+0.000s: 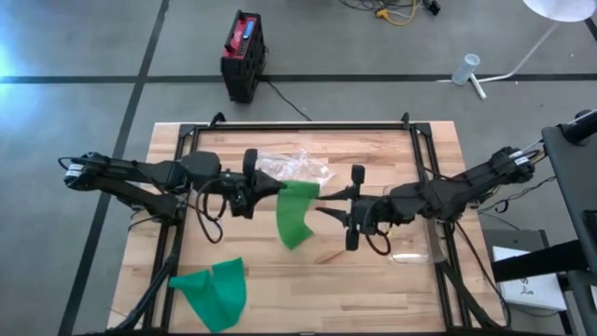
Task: Roll bandage
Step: Roll the green bandage
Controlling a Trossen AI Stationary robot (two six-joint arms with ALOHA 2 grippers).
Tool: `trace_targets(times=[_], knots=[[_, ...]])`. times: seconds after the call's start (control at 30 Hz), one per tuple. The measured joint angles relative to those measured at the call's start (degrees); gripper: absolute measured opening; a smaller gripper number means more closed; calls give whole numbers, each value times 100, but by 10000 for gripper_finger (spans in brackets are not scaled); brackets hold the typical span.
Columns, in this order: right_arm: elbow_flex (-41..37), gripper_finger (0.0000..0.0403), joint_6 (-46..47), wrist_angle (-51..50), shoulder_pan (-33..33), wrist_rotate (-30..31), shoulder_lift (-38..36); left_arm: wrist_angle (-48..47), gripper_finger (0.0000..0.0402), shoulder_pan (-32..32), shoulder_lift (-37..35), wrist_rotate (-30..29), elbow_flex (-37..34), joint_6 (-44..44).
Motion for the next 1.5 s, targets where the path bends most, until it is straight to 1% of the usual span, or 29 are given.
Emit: trace_targets(times=[0.07,0.2,0.27,0.43,0.67,0.77,0.83,1.0,1.13,1.27,1.4,1.5], knots=[[0,86,-193,-64,1,195,15,1,12,-12,0,-47,0,335],[0,77,-220,-247,-75,933,81,61,12,-211,0,-46,-2,641],[0,72,19,-334,-124,974,92,100,12,-335,0,-47,-2,695],[0,58,692,-427,-215,391,92,94,12,-562,0,-229,-2,1048],[0,50,1359,-469,-214,217,-94,24,12,-628,0,-544,-4,1137],[15,64,1890,-543,-274,-314,-285,-70,12,-628,0,-595,-7,1143],[17,80,2019,-601,-339,-568,-302,-61,12,-629,0,-594,-7,1153],[13,112,1963,-612,-466,-631,-120,-53,12,-662,0,-591,-7,1160],[13,121,2000,-403,-589,-645,31,-46,12,-699,33,-587,-7,1154],[63,111,2211,-379,-677,-716,50,-19,12,-718,65,-587,-9,1141],[72,95,2501,-418,-759,-1277,110,13,12,-718,130,-587,-9,1141],[72,85,2706,-498,-811,-1291,199,67,12,-718,160,-586,-9,1141]])
